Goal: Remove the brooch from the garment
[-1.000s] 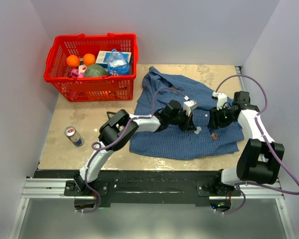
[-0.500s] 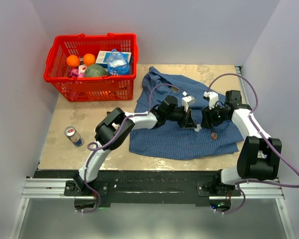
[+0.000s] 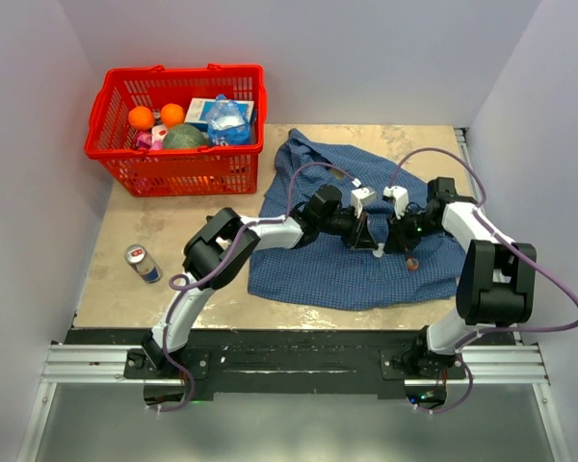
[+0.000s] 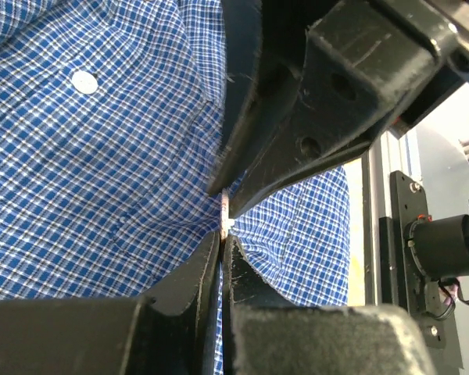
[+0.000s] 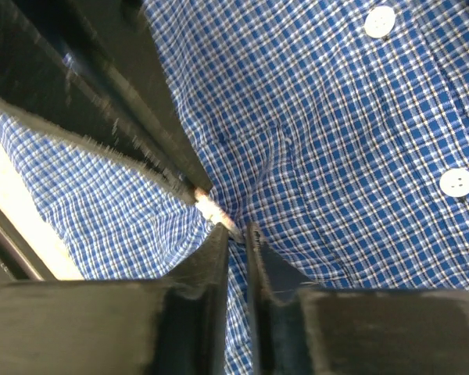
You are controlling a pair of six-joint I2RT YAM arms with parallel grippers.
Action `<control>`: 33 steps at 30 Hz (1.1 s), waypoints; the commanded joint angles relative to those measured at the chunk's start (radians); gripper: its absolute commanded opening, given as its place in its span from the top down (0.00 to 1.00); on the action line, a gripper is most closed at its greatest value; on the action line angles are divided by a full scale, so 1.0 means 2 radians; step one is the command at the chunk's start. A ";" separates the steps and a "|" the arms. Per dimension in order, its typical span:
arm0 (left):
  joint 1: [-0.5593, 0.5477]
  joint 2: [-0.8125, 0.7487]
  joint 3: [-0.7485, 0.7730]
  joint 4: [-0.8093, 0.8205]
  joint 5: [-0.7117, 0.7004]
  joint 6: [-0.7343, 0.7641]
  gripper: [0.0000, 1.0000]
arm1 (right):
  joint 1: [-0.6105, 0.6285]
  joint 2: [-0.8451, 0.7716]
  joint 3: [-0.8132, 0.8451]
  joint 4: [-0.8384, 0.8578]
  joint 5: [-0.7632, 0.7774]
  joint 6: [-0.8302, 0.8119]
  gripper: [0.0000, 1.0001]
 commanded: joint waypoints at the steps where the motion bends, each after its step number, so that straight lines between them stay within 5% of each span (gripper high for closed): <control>1: -0.002 -0.034 0.007 0.016 0.025 0.027 1.00 | 0.001 0.002 0.014 -0.021 -0.044 -0.034 0.96; 3: -0.001 -0.040 0.004 0.014 0.021 0.032 0.99 | 0.001 -0.001 0.011 -0.018 -0.052 -0.032 1.00; 7: 0.003 -0.054 -0.025 0.024 0.019 0.034 0.76 | -0.010 -0.001 0.008 -0.014 -0.076 -0.015 1.00; 11: 0.003 -0.061 -0.041 0.033 0.041 0.038 0.72 | -0.026 0.014 0.012 -0.015 -0.107 -0.001 1.00; 33: -0.003 -0.034 -0.031 0.014 0.066 0.067 0.85 | -0.051 0.032 0.025 -0.009 -0.129 0.034 1.00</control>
